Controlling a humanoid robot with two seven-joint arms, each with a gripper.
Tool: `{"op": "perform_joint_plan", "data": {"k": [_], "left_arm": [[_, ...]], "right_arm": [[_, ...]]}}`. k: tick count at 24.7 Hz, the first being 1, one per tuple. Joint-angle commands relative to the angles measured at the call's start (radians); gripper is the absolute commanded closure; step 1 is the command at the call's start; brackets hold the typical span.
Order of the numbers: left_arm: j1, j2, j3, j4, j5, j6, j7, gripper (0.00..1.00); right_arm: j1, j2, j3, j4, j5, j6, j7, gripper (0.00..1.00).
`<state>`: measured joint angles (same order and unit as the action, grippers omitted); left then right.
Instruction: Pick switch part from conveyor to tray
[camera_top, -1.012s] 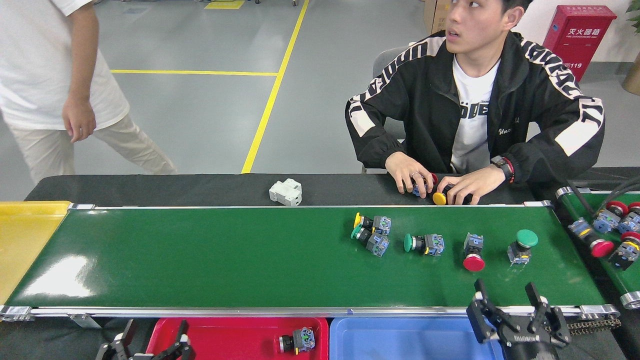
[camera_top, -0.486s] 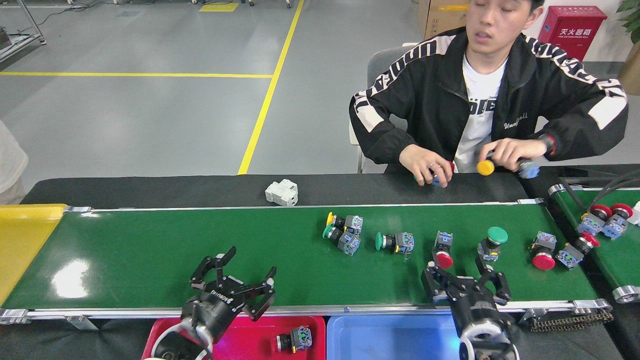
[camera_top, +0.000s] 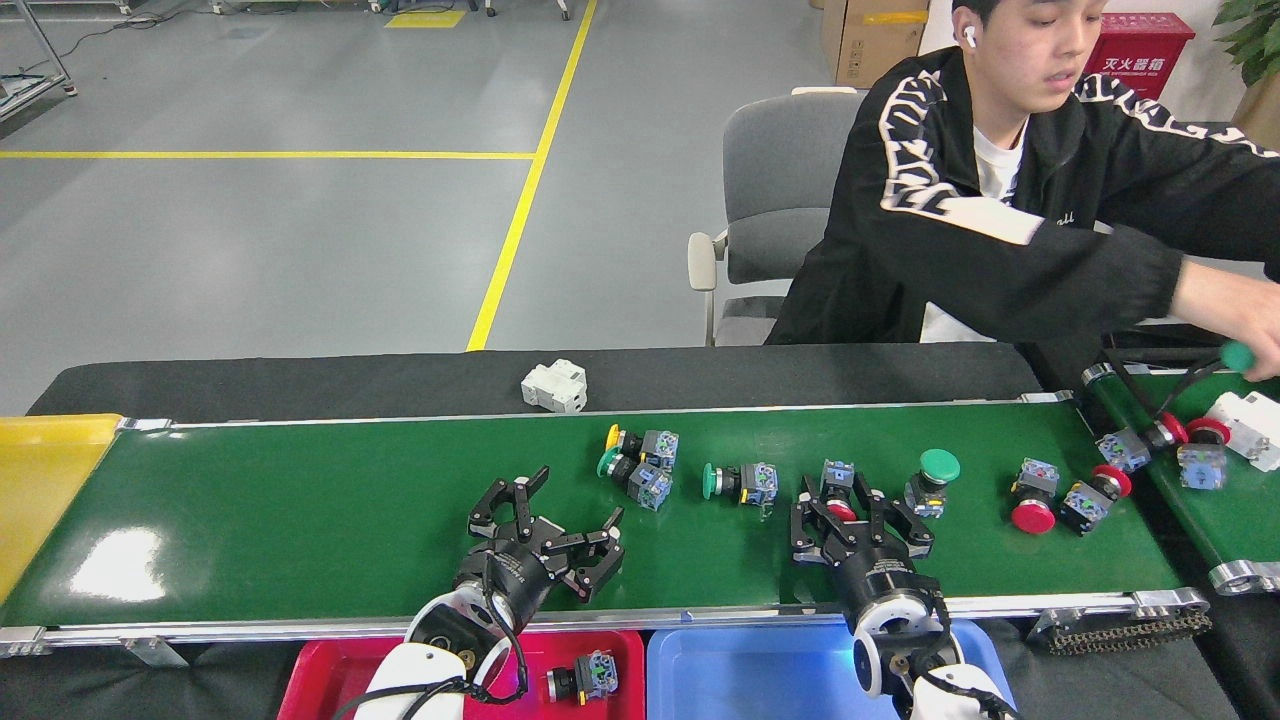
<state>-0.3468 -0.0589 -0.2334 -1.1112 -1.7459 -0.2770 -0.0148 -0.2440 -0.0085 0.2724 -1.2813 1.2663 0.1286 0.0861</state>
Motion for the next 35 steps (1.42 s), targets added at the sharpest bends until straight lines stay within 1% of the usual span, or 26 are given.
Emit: {"op": "perform_joint_plan", "data": {"k": [1,3,5,8,11,12,13,14,15,16,17,19,20,22,24,25,27,29,31,33,34,35], "left_arm": [[-0.021,-0.004,0.000,-0.006,-0.003,-0.001,0.004,0.00],[-0.035,-0.006,0.000,0.011,-0.003,0.001,0.004,0.00],[-0.064,-0.006,0.002,0.051,-0.001,0.002,0.006,0.00],[-0.109,-0.006,0.011,0.131,0.003,0.004,0.012,0.00],[-0.135,-0.004,0.017,0.175,0.008,0.009,0.013,0.01],[-0.141,-0.004,0.022,0.183,0.008,0.010,0.013,0.04],[-0.144,-0.004,0.032,0.189,0.011,0.009,0.013,0.08],[-0.144,-0.004,0.051,0.188,0.017,-0.001,0.013,0.17],[-0.144,-0.002,0.068,0.188,0.025,-0.001,0.013,0.37],[-0.144,-0.001,0.075,0.188,0.031,-0.001,0.013,0.49],[-0.143,0.007,0.078,0.182,0.040,-0.002,0.015,0.60],[-0.133,0.010,0.078,0.168,0.057,-0.002,0.015,0.77],[-0.130,0.011,0.078,0.163,0.063,-0.004,0.015,0.79],[-0.110,0.027,0.083,0.128,0.089,-0.013,0.015,0.79],[-0.058,0.056,0.092,0.051,0.108,-0.027,0.015,0.79],[-0.037,0.064,0.097,0.013,0.112,-0.031,0.015,0.79],[0.031,0.080,0.108,-0.087,0.118,-0.039,0.013,0.78],[0.133,0.100,0.120,-0.229,0.118,-0.041,0.009,0.76],[0.243,0.126,0.134,-0.361,0.120,-0.051,0.010,0.76],[0.405,0.159,0.161,-0.509,0.123,-0.094,0.015,0.74],[0.488,0.172,0.177,-0.585,0.124,-0.119,0.022,0.70],[0.558,0.186,0.192,-0.641,0.124,-0.137,0.036,0.61]], "right_arm": [[-0.008,-0.002,-0.001,-0.021,-0.010,-0.041,0.000,0.84],[0.008,-0.004,-0.001,-0.062,-0.021,-0.072,0.001,0.84],[0.068,-0.007,-0.001,-0.156,-0.053,-0.149,0.003,0.84],[0.181,-0.004,0.004,-0.283,-0.061,-0.332,0.014,0.83],[0.244,0.002,0.041,-0.328,-0.061,-0.512,0.017,0.80],[0.259,0.004,0.059,-0.337,-0.061,-0.564,0.017,0.79],[0.272,0.007,0.077,-0.340,-0.061,-0.609,0.018,0.76],[0.276,0.013,0.110,-0.340,-0.059,-0.621,0.021,0.72],[0.276,0.022,0.152,-0.340,-0.056,-0.613,0.029,0.60],[0.275,0.036,0.183,-0.340,-0.053,-0.600,0.043,0.33],[0.275,0.054,0.217,-0.340,-0.044,-0.558,0.089,0.04],[0.273,0.078,0.242,-0.334,-0.042,-0.531,0.153,0.04],[0.270,0.088,0.242,-0.329,-0.042,-0.527,0.155,0.04],[0.264,0.094,0.240,-0.326,-0.042,-0.523,0.156,0.04],[0.258,0.094,0.225,-0.332,-0.044,-0.518,0.155,0.04],[0.256,0.093,0.199,-0.336,-0.044,-0.509,0.153,0.04],[0.258,0.099,0.082,-0.357,-0.044,-0.452,0.152,0.05],[0.259,0.093,-0.016,-0.400,-0.044,-0.380,0.152,0.06],[0.262,0.088,-0.085,-0.408,-0.044,-0.316,0.149,0.06],[0.269,0.076,-0.165,-0.408,-0.044,-0.253,0.142,0.05],[0.278,0.070,-0.196,-0.411,-0.042,-0.238,0.129,0.06],[0.302,0.065,-0.219,-0.411,-0.041,-0.231,0.093,0.06]]}}
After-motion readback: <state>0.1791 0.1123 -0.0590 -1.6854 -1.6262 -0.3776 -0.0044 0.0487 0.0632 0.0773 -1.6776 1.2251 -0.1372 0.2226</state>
